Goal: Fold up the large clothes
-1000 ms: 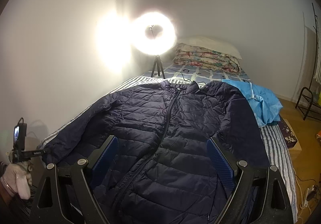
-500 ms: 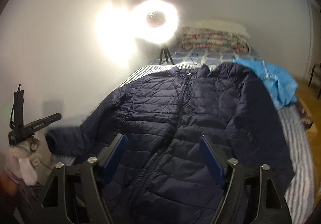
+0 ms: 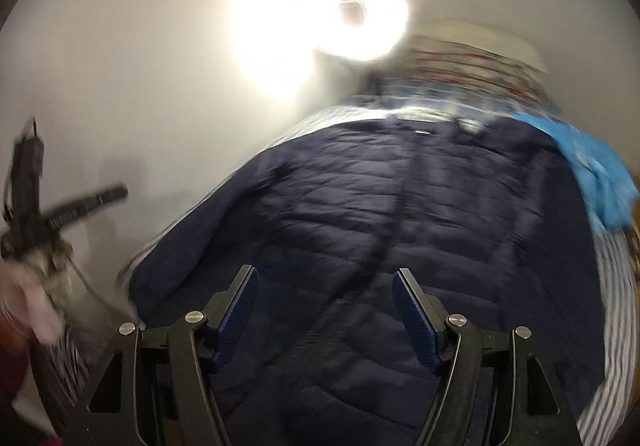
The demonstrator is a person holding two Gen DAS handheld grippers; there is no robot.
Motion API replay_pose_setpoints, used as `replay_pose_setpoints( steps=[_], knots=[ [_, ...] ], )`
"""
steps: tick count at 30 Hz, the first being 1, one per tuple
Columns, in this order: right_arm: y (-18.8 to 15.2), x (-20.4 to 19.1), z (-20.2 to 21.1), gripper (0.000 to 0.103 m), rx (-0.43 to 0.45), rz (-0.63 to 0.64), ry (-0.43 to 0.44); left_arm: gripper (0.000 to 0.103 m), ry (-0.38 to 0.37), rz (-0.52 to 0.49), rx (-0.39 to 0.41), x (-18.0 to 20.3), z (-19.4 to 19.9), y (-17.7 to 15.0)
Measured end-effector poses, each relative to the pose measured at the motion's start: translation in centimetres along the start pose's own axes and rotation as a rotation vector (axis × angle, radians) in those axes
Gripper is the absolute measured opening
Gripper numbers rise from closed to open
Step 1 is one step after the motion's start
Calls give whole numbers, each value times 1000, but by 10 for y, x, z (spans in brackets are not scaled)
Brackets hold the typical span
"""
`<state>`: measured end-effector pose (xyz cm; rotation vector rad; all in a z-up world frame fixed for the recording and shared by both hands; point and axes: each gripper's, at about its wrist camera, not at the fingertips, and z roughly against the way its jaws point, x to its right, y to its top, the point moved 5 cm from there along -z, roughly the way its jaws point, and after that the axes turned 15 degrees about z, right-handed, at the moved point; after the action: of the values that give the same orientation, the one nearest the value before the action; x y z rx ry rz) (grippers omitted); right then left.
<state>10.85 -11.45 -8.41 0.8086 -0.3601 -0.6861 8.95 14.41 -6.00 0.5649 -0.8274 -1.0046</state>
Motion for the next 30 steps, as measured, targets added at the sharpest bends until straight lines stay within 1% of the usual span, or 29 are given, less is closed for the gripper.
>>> replay_pose_setpoints(
  steps=[3, 5, 7, 8, 12, 15, 17, 19, 24, 26, 27, 28, 29, 30],
  knots=[
    [19, -49, -25, 68, 2, 136, 95, 0, 26, 31, 59, -27, 52, 1],
    [28, -91, -47, 67, -6, 245, 163, 0, 48, 39, 95, -39, 78, 1],
    [33, -126, -66, 66, -10, 326, 222, 0, 68, 48, 120, -51, 101, -1],
    [34, -151, -79, 65, -17, 362, 272, 0, 70, 55, 123, -55, 109, -2],
    [29, -219, -121, 63, -71, 435, 414, 0, 92, 59, 142, -67, 130, -7],
    [17, -264, -149, 63, -125, 518, 480, 0, 98, 77, 141, -78, 132, -9],
    [9, -282, -171, 64, -166, 574, 477, 0, 95, 99, 134, -87, 130, -9],
    [4, -294, -189, 67, -202, 622, 452, 0, 89, 117, 133, -90, 127, -8],
    [-11, -311, -219, 68, -293, 707, 418, 0, 83, 128, 141, -95, 124, -6],
    [-17, -314, -226, 68, -313, 760, 391, 0, 86, 129, 145, -97, 122, -4],
    [-19, -314, -227, 66, -320, 777, 381, 0, 88, 129, 147, -97, 121, -3],
    [-21, -314, -230, 56, -326, 788, 365, 0, 93, 130, 150, -98, 120, -2],
    [-20, -313, -232, 50, -331, 793, 346, 0, 94, 130, 152, -99, 119, -1],
    [-19, -312, -232, 39, -333, 786, 347, 0, 96, 128, 154, -98, 118, 0]
  ],
)
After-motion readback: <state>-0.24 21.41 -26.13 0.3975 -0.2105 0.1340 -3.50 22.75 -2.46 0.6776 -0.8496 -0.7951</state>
